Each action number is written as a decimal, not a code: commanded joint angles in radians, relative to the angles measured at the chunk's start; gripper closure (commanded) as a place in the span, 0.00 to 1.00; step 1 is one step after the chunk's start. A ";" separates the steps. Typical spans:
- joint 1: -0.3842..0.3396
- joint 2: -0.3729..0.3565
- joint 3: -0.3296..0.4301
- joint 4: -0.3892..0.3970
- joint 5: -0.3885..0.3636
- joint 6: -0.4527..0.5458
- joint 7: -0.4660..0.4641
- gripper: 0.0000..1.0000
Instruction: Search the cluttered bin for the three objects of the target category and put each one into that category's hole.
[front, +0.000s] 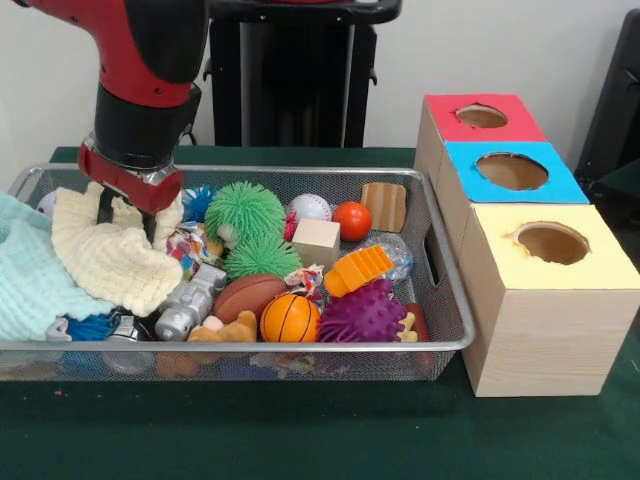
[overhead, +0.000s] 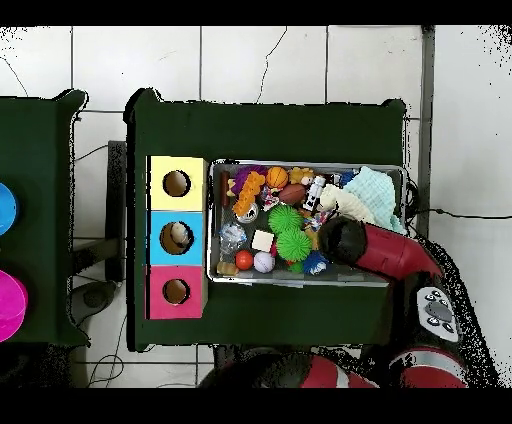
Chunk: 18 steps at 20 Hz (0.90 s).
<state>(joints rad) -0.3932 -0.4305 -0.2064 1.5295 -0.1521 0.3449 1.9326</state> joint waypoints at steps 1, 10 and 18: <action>-0.176 -0.071 0.225 0.117 -0.134 -0.103 -0.134 0.00; -0.155 -0.092 0.262 0.069 -0.170 0.047 -0.099 0.00; -0.114 -0.133 0.264 0.063 -0.153 0.171 -0.083 0.00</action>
<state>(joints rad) -0.5328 -0.5358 -0.0484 1.5719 -0.2724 0.3696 1.9326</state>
